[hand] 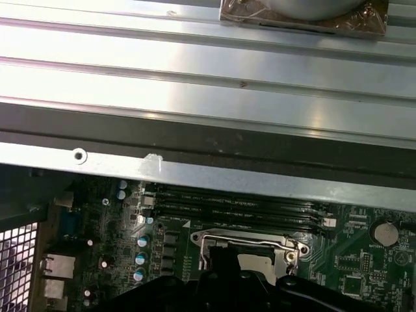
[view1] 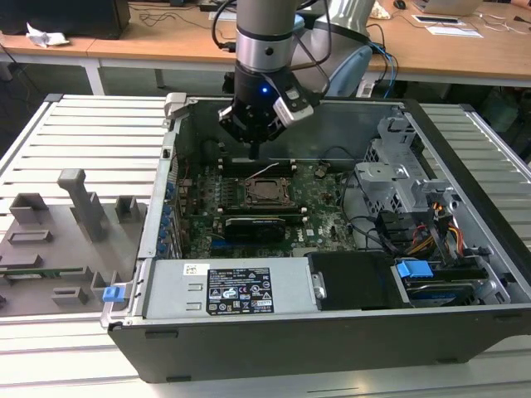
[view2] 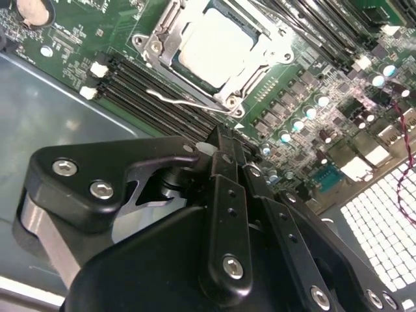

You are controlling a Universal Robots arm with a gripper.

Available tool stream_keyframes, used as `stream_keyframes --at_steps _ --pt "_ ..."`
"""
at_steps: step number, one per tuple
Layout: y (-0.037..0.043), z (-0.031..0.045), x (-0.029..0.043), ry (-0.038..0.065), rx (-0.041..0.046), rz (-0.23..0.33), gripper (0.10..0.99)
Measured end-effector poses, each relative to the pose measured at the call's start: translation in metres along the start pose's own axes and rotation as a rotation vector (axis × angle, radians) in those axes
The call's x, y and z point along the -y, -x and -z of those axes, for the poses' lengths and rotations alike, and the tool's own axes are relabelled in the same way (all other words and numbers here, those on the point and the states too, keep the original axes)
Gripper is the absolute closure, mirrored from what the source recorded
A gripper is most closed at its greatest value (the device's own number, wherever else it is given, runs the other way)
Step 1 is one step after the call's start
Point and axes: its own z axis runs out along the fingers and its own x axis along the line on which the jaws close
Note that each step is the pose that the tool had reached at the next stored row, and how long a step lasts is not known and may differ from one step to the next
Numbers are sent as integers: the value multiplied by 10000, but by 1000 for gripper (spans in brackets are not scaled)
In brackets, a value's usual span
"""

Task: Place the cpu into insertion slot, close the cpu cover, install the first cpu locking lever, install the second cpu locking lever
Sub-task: 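Install the first cpu locking lever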

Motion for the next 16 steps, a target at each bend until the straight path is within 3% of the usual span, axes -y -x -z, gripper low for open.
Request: stream_keyframes --at_steps 3,7,16 --pt "10 -18 1 165 24 -85 980" --pt "11 -45 3 247 53 -474 980" --pt "15 -133 8 283 80 -420 980"
